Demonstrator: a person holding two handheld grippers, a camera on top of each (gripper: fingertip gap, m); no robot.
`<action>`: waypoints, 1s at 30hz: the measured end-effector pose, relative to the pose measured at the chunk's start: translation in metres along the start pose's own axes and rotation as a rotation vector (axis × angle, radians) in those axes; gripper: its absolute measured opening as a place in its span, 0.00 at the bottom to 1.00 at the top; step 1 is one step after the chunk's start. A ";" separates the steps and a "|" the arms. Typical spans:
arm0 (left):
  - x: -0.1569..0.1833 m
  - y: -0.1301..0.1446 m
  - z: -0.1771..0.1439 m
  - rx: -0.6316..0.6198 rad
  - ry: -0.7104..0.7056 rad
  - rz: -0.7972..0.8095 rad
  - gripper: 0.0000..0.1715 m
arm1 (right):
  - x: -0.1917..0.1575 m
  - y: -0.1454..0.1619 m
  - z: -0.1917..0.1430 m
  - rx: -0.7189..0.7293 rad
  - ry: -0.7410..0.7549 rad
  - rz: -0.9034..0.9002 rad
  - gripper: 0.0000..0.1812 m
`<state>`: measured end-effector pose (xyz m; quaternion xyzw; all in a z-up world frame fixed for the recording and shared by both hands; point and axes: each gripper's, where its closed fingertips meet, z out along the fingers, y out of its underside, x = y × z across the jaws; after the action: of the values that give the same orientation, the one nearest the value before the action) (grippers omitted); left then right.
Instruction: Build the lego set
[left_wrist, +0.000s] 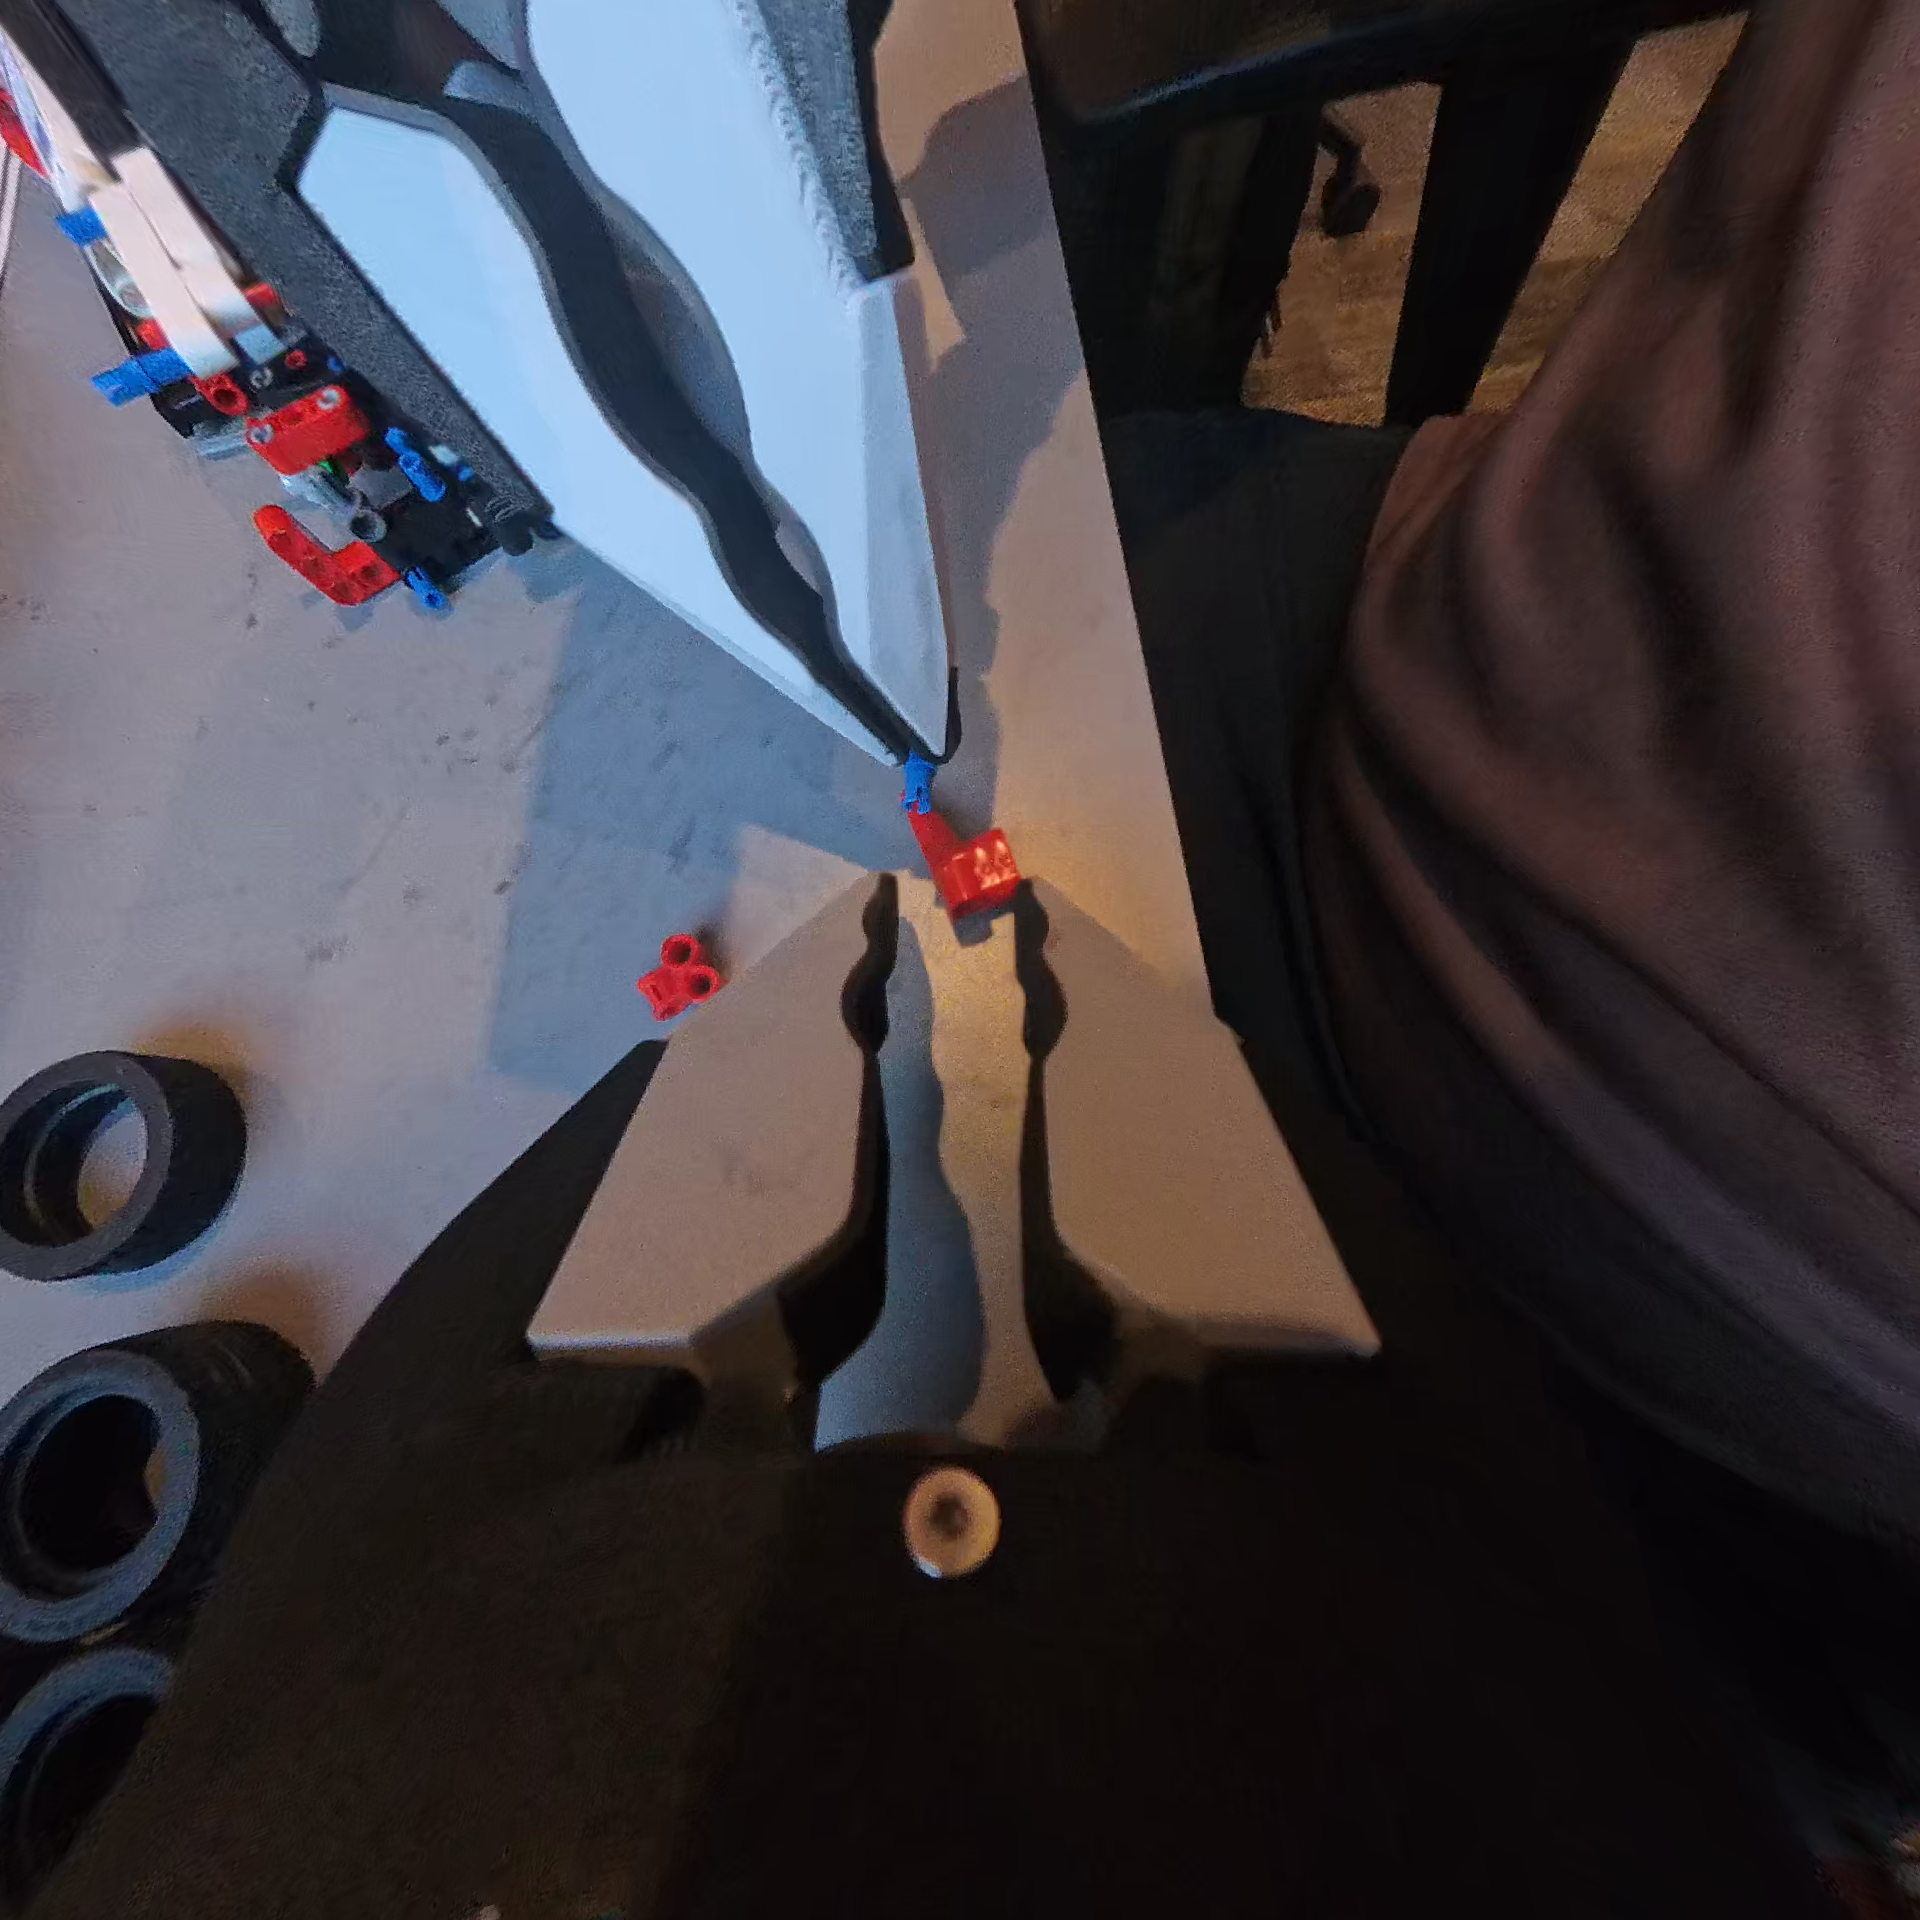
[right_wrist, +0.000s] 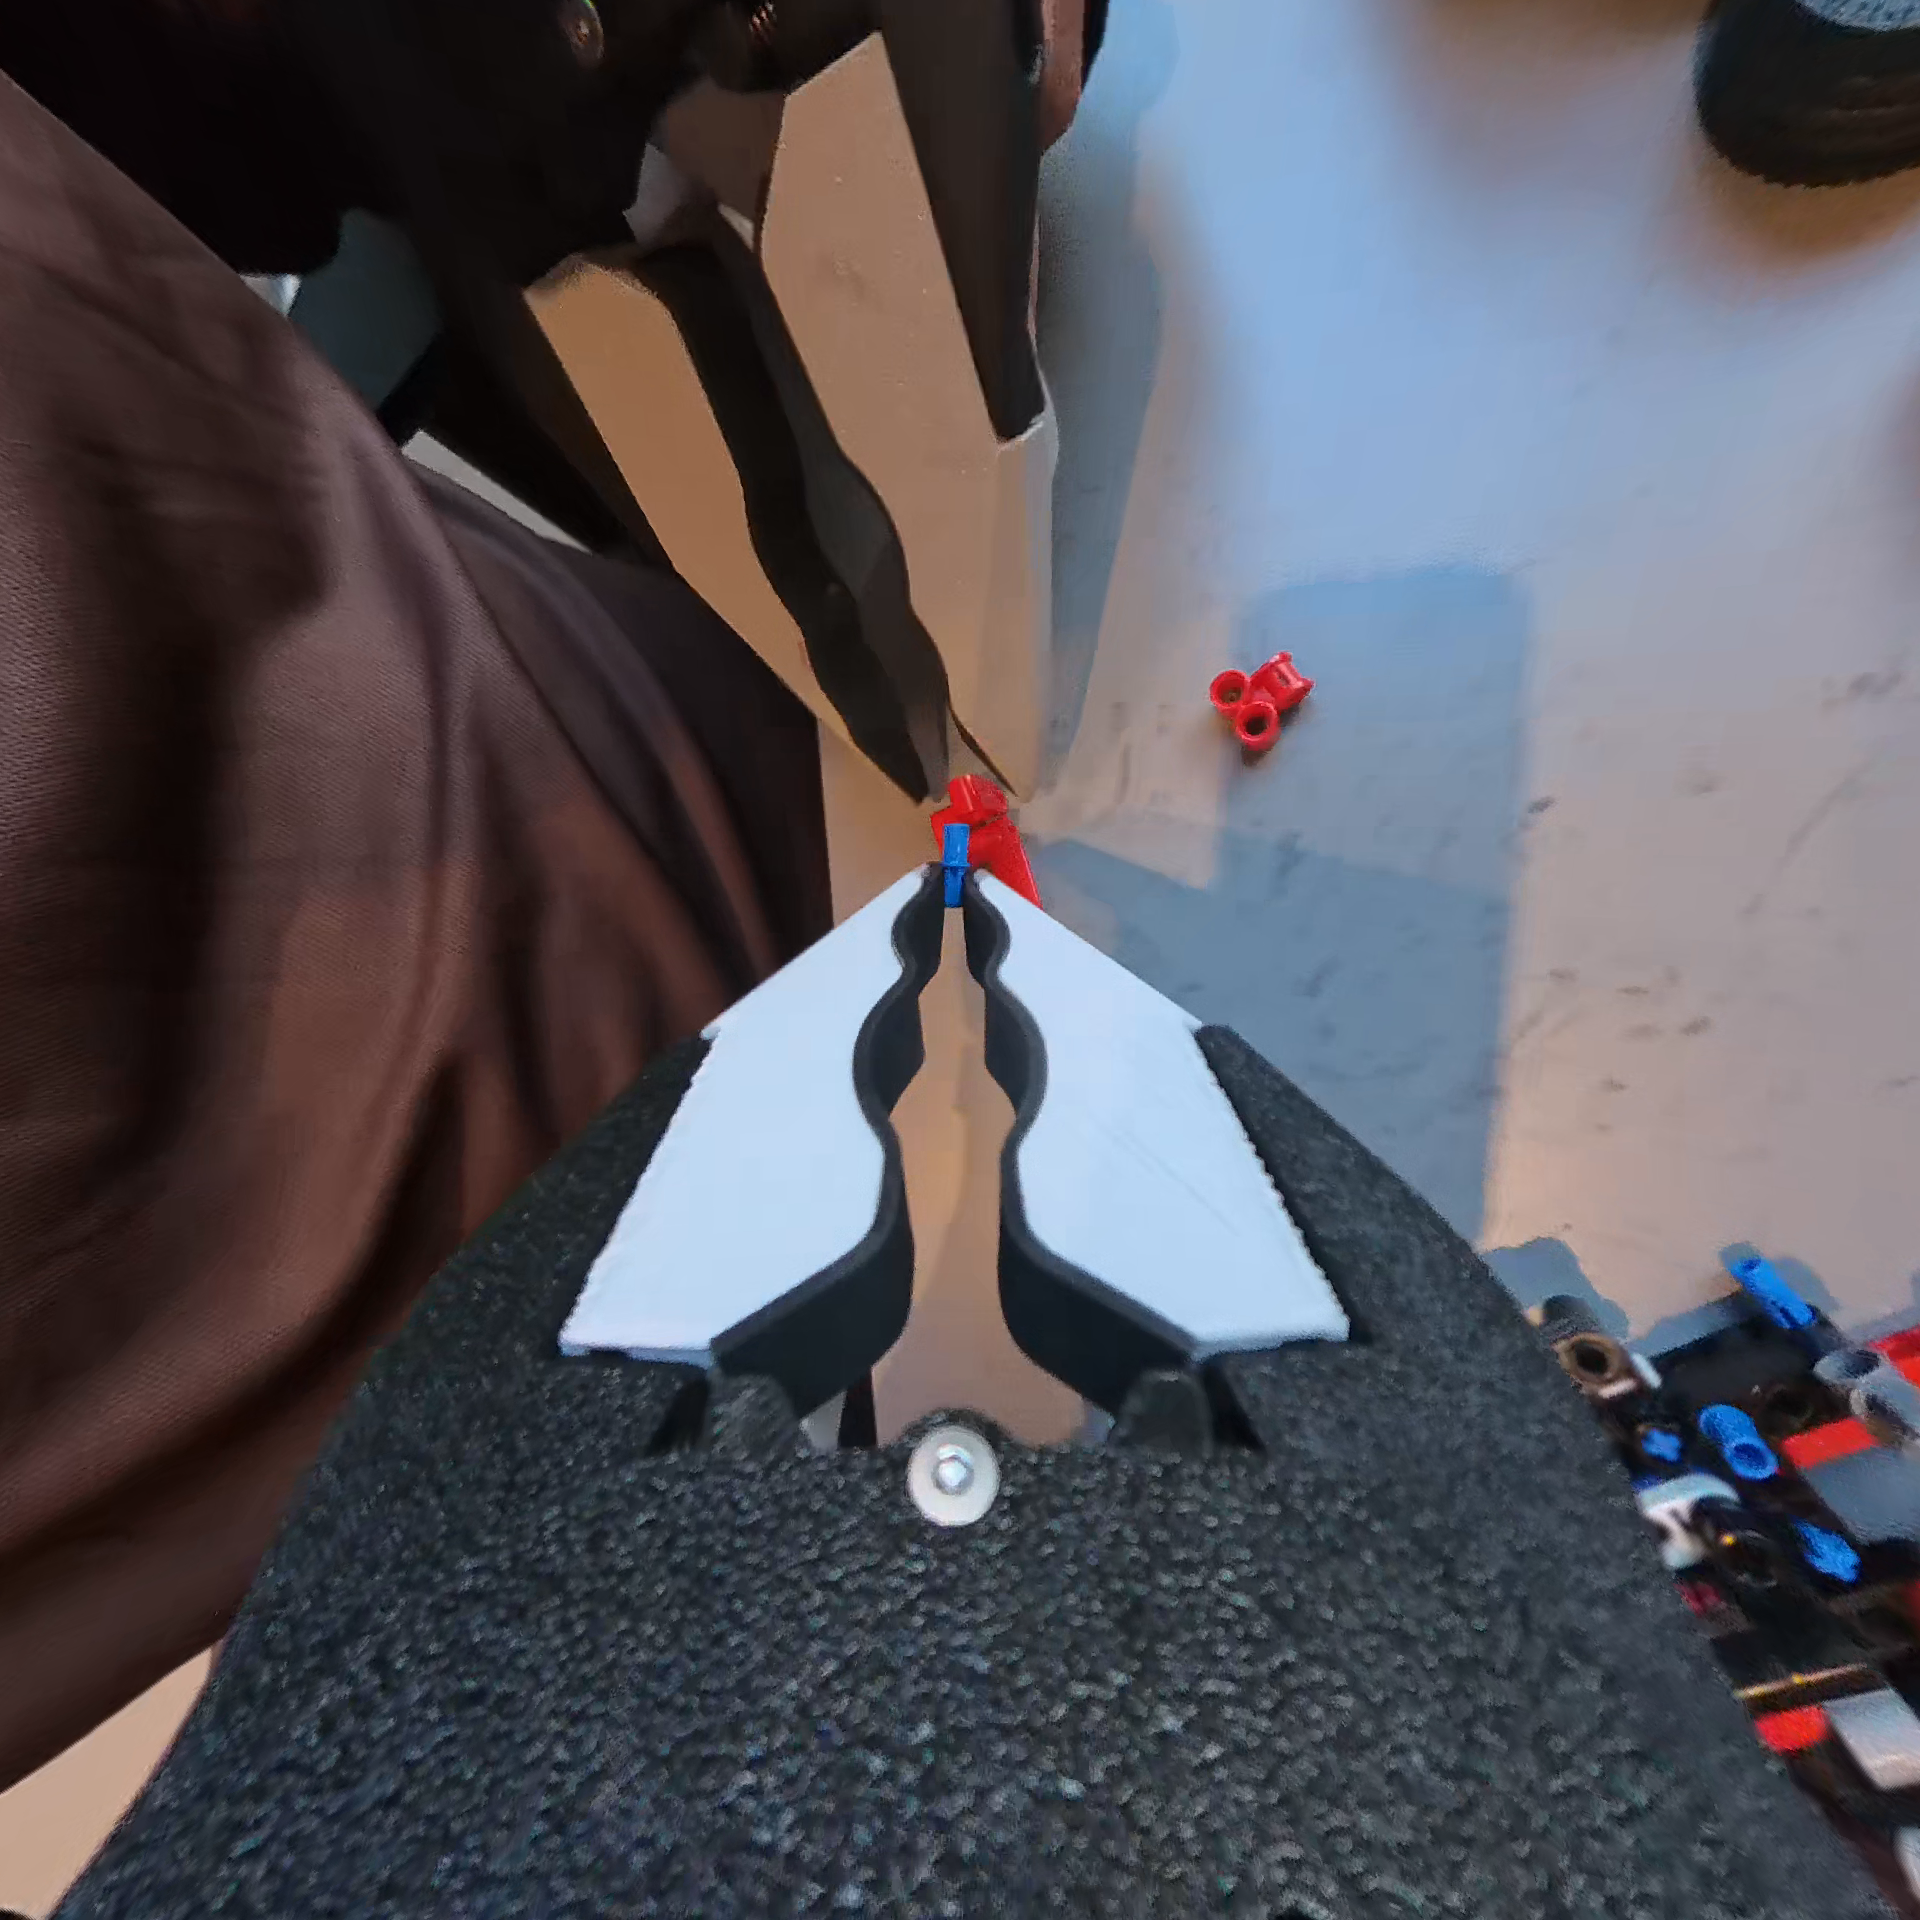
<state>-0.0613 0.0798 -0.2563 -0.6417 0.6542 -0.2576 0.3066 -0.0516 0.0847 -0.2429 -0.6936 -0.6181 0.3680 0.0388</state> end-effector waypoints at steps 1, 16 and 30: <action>0.000 -0.003 -0.001 0.010 0.004 -0.009 0.11 | -0.001 0.000 -0.001 0.017 0.001 0.002 0.02; -0.005 -0.025 -0.004 0.031 -0.166 0.072 0.00 | -0.013 -0.009 -0.009 0.208 -0.047 0.045 0.02; -0.008 -0.030 -0.004 0.193 -0.128 -0.146 0.00 | -0.007 -0.012 -0.015 0.301 0.424 -0.385 0.02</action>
<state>-0.0440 0.0863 -0.2306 -0.6703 0.5568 -0.2996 0.3885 -0.0531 0.0877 -0.2225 -0.6117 -0.6547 0.2884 0.3376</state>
